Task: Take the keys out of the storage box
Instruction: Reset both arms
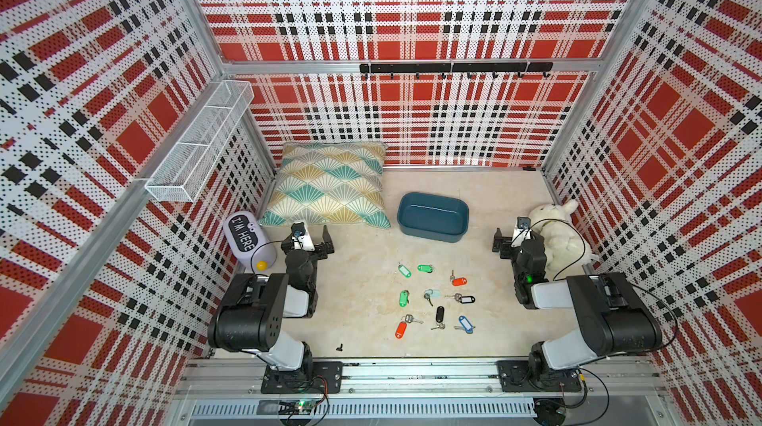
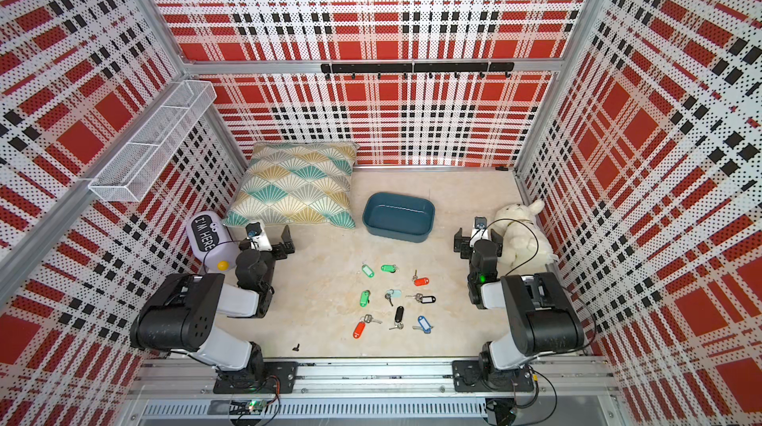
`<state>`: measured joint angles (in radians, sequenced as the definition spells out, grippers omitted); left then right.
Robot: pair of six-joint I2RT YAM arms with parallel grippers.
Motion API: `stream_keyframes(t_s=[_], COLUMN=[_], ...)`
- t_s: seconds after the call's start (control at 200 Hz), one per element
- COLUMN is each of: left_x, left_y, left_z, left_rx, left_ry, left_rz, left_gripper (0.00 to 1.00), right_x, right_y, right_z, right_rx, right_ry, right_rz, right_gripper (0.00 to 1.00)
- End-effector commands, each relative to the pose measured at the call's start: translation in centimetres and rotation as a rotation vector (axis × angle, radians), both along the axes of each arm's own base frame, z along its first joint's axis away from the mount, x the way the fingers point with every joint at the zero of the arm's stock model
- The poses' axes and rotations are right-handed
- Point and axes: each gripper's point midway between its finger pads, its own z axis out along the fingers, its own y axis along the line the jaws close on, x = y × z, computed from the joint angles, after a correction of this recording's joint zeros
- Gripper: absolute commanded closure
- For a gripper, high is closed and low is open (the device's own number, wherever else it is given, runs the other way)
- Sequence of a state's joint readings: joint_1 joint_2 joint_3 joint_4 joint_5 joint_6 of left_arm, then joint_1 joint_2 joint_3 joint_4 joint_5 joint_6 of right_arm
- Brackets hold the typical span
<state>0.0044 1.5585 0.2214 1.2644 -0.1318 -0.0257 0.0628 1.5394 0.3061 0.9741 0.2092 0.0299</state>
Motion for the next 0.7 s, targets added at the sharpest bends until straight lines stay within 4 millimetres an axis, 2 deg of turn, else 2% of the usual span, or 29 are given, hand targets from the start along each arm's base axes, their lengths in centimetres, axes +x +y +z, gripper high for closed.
stream_keyframes(t_s=[0.0,0.691], left_x=[0.29,0.06], left_y=[-0.34,-0.36], left_z=[1.58,1.77], left_rx=[-0.004,-0.001], left_ry=[-0.068,-0.076], left_rz=[-0.035,-0.031], left_gripper=[0.01,0.01], right_x=[0.98,0.91], right_y=[0.62,0.62], right_z=[2.01,2.02], right_rx=[0.055,0.054], right_ry=[-0.082,-0.083], right_rz=[0.065,0.065], right_gripper=[0.0,0.0])
